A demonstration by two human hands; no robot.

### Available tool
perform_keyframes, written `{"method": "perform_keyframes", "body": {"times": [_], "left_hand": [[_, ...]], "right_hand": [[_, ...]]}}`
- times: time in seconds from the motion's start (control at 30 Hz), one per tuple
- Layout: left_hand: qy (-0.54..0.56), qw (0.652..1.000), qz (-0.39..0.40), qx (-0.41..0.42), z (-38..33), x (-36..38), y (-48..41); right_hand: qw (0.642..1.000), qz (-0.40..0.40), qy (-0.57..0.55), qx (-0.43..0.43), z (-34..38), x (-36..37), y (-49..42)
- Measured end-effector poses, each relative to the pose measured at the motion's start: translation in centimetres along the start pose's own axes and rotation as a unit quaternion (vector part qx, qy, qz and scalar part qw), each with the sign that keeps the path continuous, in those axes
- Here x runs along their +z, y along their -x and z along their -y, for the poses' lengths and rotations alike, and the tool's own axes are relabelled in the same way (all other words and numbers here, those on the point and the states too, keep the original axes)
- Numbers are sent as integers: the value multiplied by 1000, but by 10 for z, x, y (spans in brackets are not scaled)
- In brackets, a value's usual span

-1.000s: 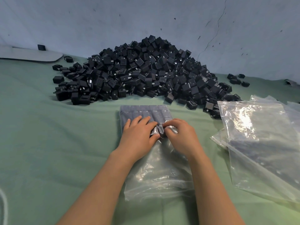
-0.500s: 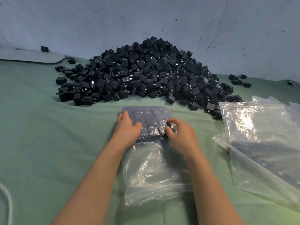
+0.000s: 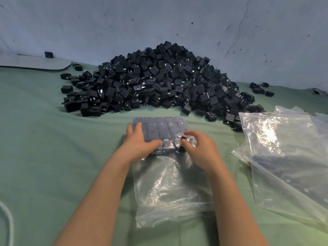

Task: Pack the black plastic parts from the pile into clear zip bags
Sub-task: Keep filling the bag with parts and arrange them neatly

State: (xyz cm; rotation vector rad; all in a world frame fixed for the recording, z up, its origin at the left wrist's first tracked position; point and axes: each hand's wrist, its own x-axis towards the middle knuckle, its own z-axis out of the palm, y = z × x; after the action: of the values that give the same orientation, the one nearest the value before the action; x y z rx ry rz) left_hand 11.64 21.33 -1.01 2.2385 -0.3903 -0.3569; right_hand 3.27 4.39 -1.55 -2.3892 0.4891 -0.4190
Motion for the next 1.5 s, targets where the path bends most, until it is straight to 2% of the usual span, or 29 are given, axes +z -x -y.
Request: {"method": "perform_keyframes", "body": {"times": [0.1,0.2,0.73,0.9,1.03,1.13,1.27,1.5], "left_hand": [[-60,997,48,16,0,4,3],[-81,995,47,26,1,7,3],[-110,992,11,60,0,8,6],[-129,989,21,68,-2,11,7],[-160,984,58,48,-5,7,7],[-184,981,47,44,-18,-5,-3],[-105,991,-34,76,-44,-13,-32],[-32,989,-62,127,-57,-2,-80]], "right_hand": [[1000,26,1,-12,0,-3,3],[998,56,24,-19,1,-1,3],[998,37,41,-14,3,1,5],[998,28,45,-16,6,1,6],[998,57,35,-12,5,-4,3],[999,30,15,7,6,-10,-16],[998,-11,14,54,9,3,-72],[977,35,116,177,3,36,-158]]}}
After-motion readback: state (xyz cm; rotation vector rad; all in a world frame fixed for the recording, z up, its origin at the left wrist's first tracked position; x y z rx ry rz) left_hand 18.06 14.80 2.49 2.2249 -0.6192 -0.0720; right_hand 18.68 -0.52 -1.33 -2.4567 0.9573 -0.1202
